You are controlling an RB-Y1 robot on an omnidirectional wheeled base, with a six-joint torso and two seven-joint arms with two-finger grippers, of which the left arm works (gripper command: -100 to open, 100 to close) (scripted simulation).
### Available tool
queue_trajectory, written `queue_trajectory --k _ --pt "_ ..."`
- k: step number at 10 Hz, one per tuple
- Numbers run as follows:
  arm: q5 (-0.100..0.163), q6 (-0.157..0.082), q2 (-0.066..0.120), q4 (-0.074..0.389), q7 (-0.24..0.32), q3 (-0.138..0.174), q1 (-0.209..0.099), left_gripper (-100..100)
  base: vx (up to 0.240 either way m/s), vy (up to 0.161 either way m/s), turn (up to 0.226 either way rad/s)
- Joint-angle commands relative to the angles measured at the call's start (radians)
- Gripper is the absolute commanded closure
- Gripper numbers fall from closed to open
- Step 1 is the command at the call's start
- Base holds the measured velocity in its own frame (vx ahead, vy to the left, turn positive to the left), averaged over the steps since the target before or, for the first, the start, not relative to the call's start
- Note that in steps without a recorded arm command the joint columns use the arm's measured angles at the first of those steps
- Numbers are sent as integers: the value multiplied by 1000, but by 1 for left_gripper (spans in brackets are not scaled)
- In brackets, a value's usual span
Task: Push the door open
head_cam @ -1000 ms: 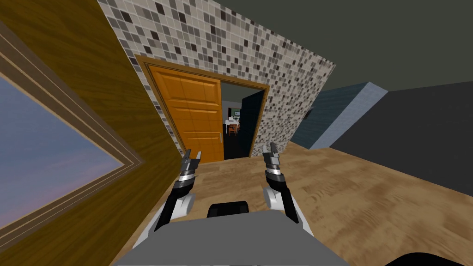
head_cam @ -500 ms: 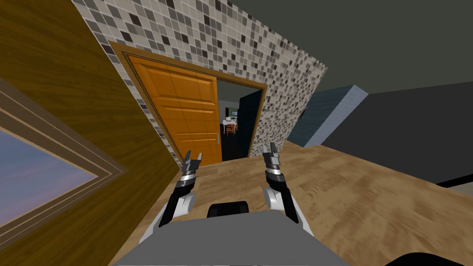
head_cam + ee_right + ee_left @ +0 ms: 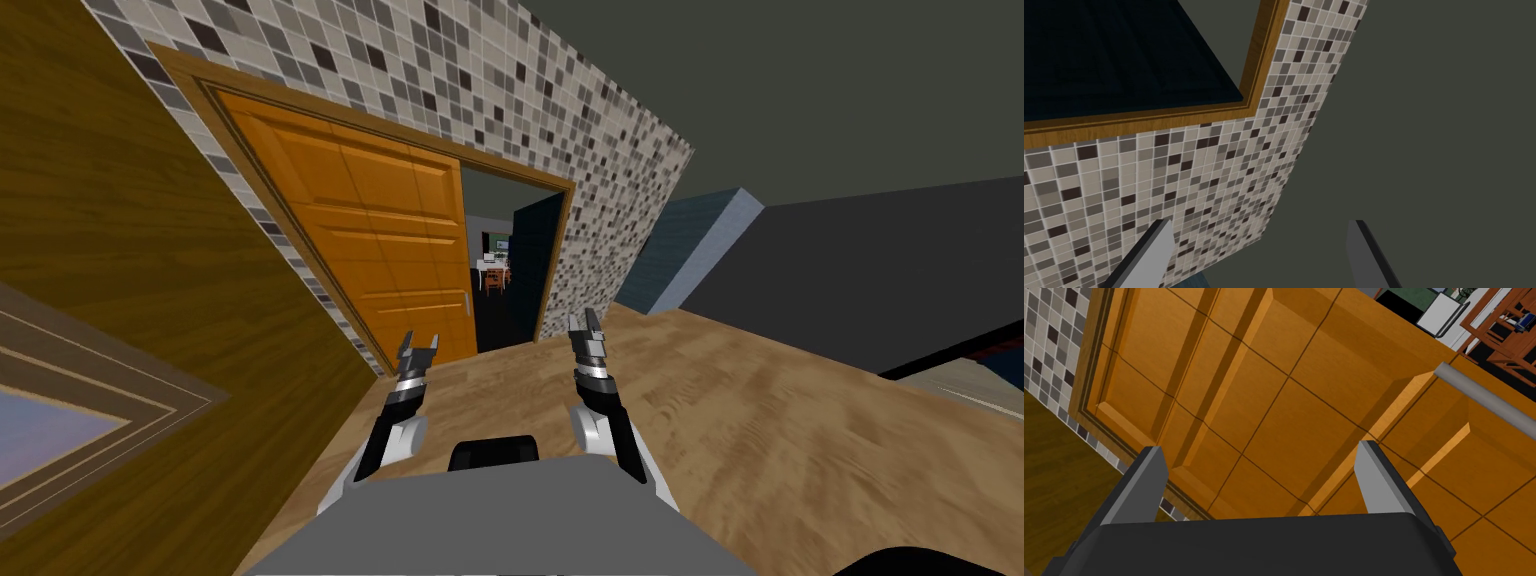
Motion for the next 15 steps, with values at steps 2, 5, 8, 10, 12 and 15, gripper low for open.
queue_trajectory --k 2,5,8,10,12,15 --pt "41 -12 4 68 58 5 -27 -100 93 30 -112" --pt "72 -22 6 121 100 8 -48 -100 75 29 -81" --pt "118 -37 7 200 163 13 -79 -100 76 29 -102" --pt "149 -47 7 252 205 16 -100 -100 99 51 -95" --pt "180 -57 6 305 247 20 -121 -100 92 42 -120" --pt "210 -67 5 356 288 23 -141 -100 64 30 -65"
